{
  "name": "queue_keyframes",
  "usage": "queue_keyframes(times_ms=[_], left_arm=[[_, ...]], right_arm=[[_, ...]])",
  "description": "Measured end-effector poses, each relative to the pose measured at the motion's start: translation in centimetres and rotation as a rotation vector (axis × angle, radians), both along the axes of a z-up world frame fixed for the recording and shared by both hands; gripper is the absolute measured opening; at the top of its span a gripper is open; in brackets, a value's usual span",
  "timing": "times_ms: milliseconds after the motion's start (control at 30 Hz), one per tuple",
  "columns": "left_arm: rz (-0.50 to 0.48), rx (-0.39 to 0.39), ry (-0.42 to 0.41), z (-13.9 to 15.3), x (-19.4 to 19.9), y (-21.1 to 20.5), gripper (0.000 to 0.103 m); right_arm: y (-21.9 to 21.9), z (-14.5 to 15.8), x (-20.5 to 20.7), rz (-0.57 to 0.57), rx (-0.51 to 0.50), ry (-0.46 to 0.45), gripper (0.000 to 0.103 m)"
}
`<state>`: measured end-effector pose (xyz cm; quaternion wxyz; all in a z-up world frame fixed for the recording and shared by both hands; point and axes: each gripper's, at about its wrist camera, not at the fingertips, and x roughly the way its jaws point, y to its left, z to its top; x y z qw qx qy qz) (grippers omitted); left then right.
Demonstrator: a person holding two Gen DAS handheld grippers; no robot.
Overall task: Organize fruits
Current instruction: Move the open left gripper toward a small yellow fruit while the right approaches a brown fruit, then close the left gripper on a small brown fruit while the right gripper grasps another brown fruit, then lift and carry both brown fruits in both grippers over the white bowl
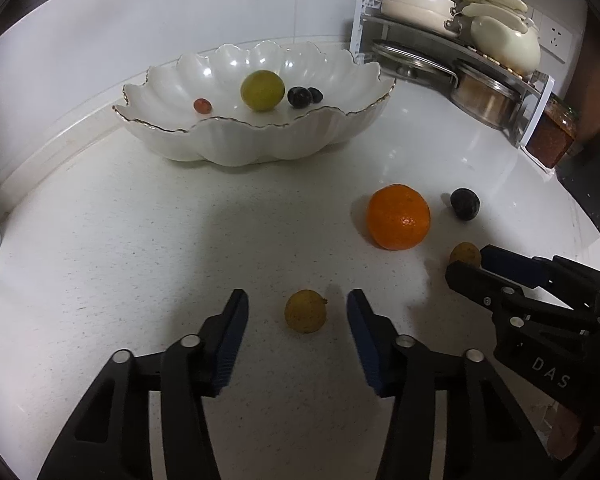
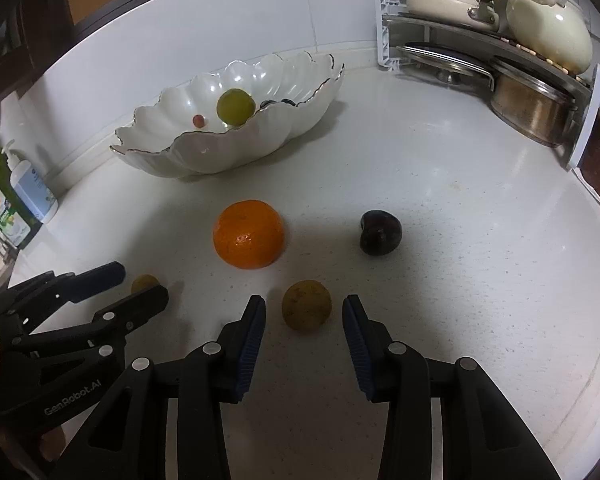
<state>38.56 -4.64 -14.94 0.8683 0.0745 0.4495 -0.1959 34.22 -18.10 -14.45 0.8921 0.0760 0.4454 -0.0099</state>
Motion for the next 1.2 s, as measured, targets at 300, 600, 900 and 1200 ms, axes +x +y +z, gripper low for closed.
queue_keyframes(times_ms=[300, 600, 900, 1200], left_arm=[[-0.007, -0.003, 0.026, -0.5, 0.4, -0.1, 0.026], [-0.008, -0.017, 0.015, 0.2, -0.2, 0.1, 0.022], [0.004, -0.042, -0.028, 2.4, -1.2, 0.6, 0.022], [0.013, -0.067, -0.097, 5.2, -2.5, 1.3, 0.022]], right_arm=[[0.0, -0.5, 0.6, 0.0, 0.001, 0.022, 0.028], [0.2, 0.2, 0.1, 0.013, 0.002, 0.007, 0.028], [0.7, 2.1, -1.2, 0.033, 0.002, -0.033, 0.028], [1.0, 4.9, -2.6, 0.048, -0.009, -0.101, 0.028]])
